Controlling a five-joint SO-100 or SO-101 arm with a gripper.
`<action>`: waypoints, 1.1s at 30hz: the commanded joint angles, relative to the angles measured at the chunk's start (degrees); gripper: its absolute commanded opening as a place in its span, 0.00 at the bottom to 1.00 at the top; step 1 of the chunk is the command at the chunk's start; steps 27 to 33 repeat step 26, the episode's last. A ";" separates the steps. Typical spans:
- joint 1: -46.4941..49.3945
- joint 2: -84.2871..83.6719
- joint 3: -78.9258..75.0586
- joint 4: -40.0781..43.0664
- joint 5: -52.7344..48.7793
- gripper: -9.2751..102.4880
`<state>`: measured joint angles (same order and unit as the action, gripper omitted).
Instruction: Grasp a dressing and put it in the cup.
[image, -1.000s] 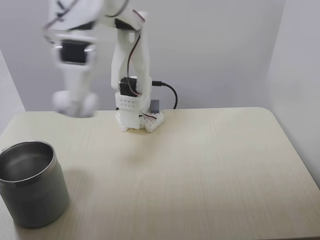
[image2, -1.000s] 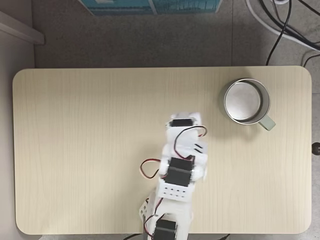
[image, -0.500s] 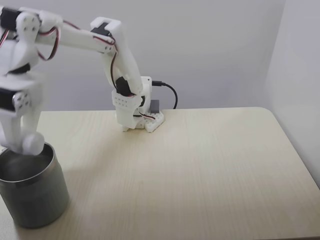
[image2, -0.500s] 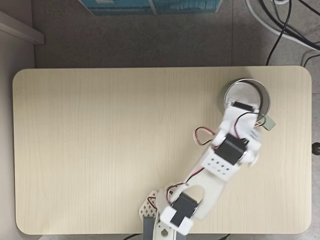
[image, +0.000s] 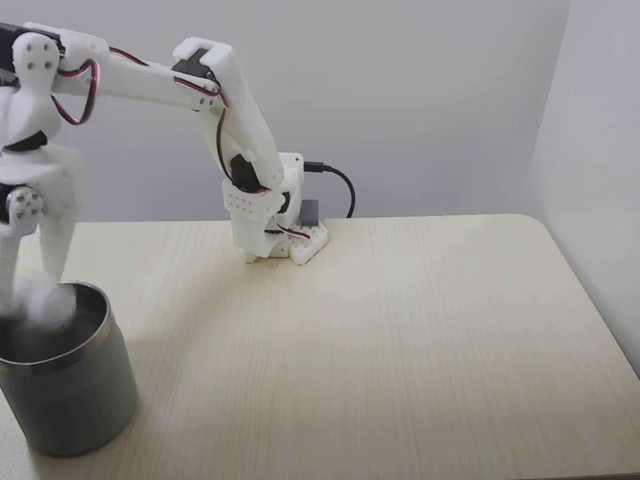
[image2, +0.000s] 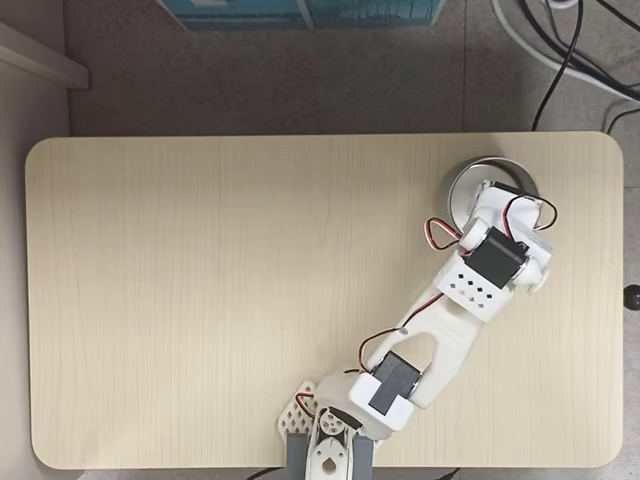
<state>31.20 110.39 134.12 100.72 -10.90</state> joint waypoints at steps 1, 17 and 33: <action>0.35 -2.37 2.64 0.97 0.62 0.33; 0.97 -4.22 2.55 2.72 0.62 0.33; 0.53 -3.60 2.46 2.46 0.70 0.32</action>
